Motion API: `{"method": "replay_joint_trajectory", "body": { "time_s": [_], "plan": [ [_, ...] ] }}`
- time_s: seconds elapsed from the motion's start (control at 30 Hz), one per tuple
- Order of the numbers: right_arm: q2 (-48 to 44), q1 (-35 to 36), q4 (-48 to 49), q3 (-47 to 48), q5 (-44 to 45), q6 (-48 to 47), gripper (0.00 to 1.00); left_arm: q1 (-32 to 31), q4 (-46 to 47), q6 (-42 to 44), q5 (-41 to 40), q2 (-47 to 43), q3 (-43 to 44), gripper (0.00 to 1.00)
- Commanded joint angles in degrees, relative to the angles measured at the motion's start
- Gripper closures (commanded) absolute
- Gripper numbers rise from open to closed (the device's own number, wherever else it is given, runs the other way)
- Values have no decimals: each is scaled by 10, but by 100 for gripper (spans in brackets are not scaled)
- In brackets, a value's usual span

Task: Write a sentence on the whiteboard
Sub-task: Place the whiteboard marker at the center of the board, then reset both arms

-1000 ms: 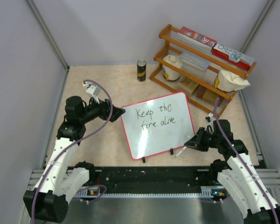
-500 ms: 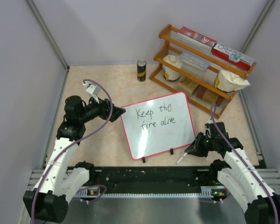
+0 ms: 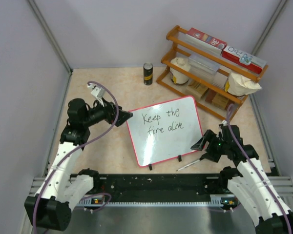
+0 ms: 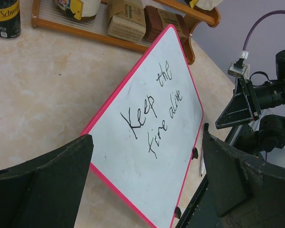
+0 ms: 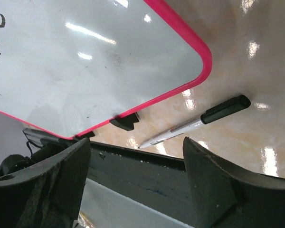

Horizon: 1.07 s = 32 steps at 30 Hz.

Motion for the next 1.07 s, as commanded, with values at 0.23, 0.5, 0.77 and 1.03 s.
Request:
{"method": "replay_joint_trajectory", "body": {
  "time_s": [0.23, 0.5, 0.77, 1.03],
  "plan": [
    [-11, -6, 64, 73, 28, -33, 1, 1, 10, 27, -88, -14, 11, 1],
    [41, -6, 117, 153, 140, -114, 1, 1, -83, 45, -324, -47, 13, 1],
    [35, -6, 201, 180, 303, -195, 1, 1, -134, 22, -524, -39, 7, 1],
    [-51, -6, 409, 13, 424, -262, 1, -1, -69, 38, -497, -53, -50, 1]
  ]
}}
